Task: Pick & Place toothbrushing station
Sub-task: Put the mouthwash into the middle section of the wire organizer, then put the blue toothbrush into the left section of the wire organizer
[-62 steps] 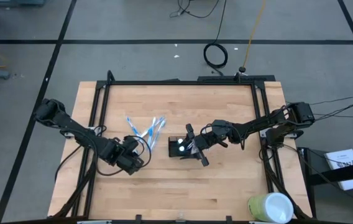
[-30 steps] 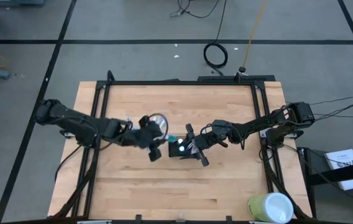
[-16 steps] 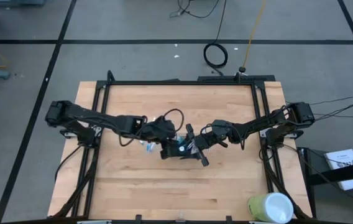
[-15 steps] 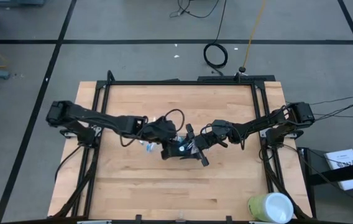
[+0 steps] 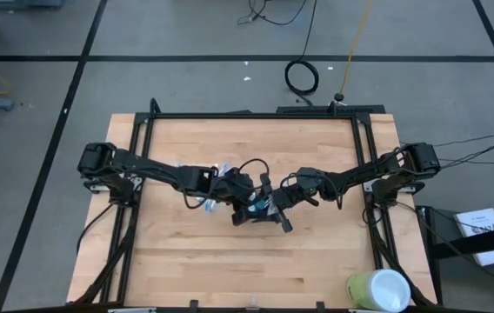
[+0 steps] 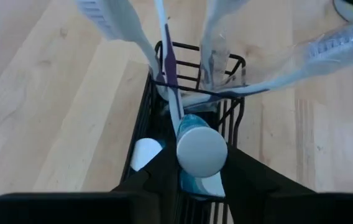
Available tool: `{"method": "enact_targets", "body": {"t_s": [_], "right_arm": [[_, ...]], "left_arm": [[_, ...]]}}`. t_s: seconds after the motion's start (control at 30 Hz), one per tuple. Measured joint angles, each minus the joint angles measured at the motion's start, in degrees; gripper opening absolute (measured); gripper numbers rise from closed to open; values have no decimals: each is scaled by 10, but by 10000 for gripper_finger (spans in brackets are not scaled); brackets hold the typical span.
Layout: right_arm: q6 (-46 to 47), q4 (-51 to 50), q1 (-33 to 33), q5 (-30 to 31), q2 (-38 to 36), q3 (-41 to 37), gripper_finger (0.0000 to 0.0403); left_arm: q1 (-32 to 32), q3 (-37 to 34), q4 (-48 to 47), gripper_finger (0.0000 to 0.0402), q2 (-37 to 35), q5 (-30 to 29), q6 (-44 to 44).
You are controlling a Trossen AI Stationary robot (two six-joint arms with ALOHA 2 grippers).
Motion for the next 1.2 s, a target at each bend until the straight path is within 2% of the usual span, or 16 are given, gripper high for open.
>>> {"method": "enact_targets", "body": {"t_s": [0.33,0.53,0.67,0.77,0.97,1.03,1.1,1.2], "right_arm": [[0,0,0,0,0,0,210],[0,0,0,0,0,0,210],[0,0,0,0,0,0,210],[0,0,0,0,0,0,210],[0,0,0,0,0,0,210],[0,0,0,0,0,0,210],[0,0,0,0,0,0,210],[0,0,0,0,0,0,210]], "left_arm": [[-1,0,19,240,3,11,15],[-1,0,5,278,-29,6,28],[-2,-1,-21,285,-86,-14,31],[-12,0,-61,282,-142,-71,40],[-54,0,-149,274,-222,-238,20],[-66,0,-218,276,-233,-300,-24],[-74,-1,-296,277,-234,-357,-104],[-76,-27,-370,276,-235,-396,-234]]}}
